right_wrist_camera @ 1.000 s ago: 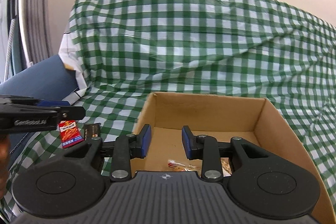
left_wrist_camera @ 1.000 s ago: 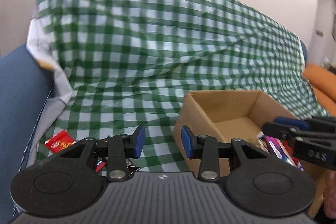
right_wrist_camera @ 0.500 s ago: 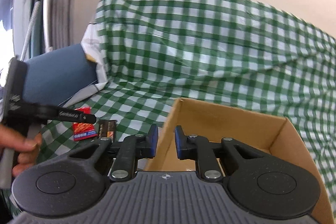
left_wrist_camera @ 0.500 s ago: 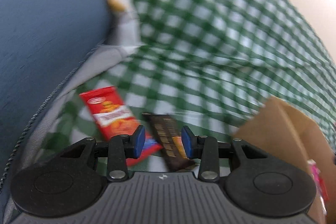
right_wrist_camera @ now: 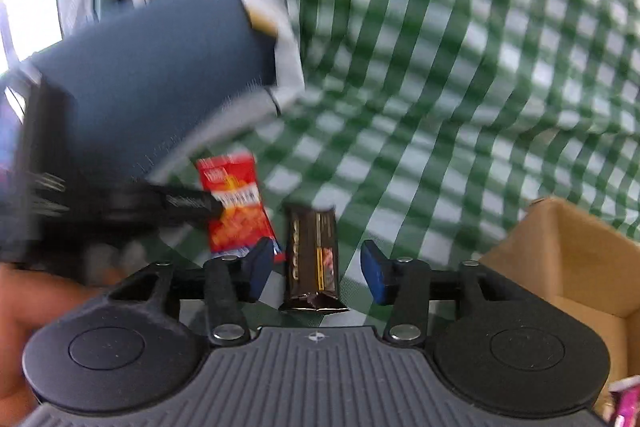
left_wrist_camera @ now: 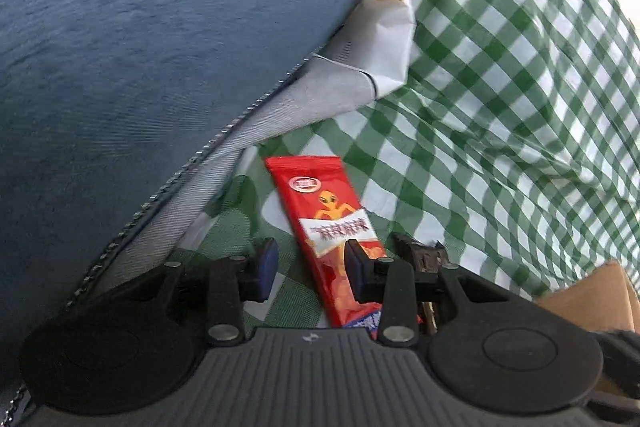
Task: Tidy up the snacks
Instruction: 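Move both open tools from the box toward the red packet and chocolate bar, then grasp the red spicy-strip packet with the left tool while the right tool grasps the dark chocolate bar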
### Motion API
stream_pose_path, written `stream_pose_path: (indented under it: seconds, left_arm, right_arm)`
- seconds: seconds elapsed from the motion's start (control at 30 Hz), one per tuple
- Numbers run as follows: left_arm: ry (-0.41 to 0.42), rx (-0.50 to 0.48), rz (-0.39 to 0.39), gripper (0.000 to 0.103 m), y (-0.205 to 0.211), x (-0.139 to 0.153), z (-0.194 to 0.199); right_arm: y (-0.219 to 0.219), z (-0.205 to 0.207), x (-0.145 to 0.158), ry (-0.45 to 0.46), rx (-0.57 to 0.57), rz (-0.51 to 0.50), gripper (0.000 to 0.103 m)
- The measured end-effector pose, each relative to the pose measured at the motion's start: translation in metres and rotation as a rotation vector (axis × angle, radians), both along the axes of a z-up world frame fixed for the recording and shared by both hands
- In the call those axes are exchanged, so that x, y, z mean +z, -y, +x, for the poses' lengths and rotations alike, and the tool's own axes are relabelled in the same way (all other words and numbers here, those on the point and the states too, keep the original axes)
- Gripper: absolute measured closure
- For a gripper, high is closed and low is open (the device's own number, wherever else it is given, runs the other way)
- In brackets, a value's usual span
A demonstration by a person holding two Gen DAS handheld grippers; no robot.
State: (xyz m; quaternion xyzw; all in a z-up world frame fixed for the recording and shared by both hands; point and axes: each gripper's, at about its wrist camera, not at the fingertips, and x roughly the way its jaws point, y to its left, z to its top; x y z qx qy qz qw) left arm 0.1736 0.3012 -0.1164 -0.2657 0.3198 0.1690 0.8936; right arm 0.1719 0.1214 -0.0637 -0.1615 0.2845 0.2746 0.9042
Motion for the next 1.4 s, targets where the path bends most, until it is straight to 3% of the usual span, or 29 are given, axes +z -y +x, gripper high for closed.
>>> stream_pose_path:
  seconds: [0.17,0.23,0.27,0.3,0.33,0.4,0.57,0.67,0.77,1.0,1.27,1.33,1.4]
  left_arm:
    - [-0.001,-0.034,0.011,0.063,0.006,-0.001,0.003]
    - [-0.014,-0.054,0.049,0.063,0.013,-0.003,0.008]
    - [-0.022,-0.069,0.073,0.063,0.017,-0.003,0.010]
    - [-0.032,-0.083,0.100,0.067,0.022,-0.004,0.014]
    - [-0.046,-0.097,0.133,0.070,0.026,-0.004,0.016]
    - [-0.059,-0.111,0.190,0.088,0.032,-0.004,0.016]
    - [-0.048,-0.135,0.229,0.102,0.034,0.000,0.010]
    - [-0.018,-0.154,0.225,0.102,0.032,0.007,0.001]
    - [0.010,-0.185,0.225,0.102,0.032,0.016,-0.011]
    - [-0.012,-0.264,0.155,0.102,0.030,0.029,-0.049]
    - [-0.102,-0.464,0.169,0.102,0.049,0.039,-0.104]
    - [-0.165,-0.486,0.153,0.102,0.052,0.034,-0.108]
    - [-0.249,-0.448,0.147,0.097,0.052,0.023,-0.104]
  right_arm:
    - [-0.021,0.035,-0.042,-0.102,-0.053,-0.048,0.047]
    - [-0.023,0.045,-0.051,-0.132,-0.066,-0.048,0.049]
    - [-0.023,0.048,-0.054,-0.142,-0.066,-0.042,0.054]
    - [-0.020,0.047,-0.054,-0.145,-0.064,-0.033,0.062]
    - [-0.019,0.047,-0.054,-0.142,-0.063,-0.026,0.062]
    - [-0.016,0.041,-0.054,-0.121,-0.061,-0.025,0.062]
    - [0.001,0.024,-0.043,-0.107,-0.071,-0.003,0.063]
    - [0.013,0.003,-0.033,-0.109,-0.071,0.002,0.063]
    - [0.028,-0.026,-0.024,-0.104,-0.058,0.003,0.073]
    - [0.056,-0.099,-0.024,-0.107,-0.006,-0.006,0.074]
    - [0.083,-0.160,-0.048,-0.099,0.012,0.012,0.074]
    - [0.090,-0.168,-0.058,-0.116,0.002,0.044,0.074]
    - [0.094,-0.173,-0.070,-0.158,0.015,0.061,0.072]
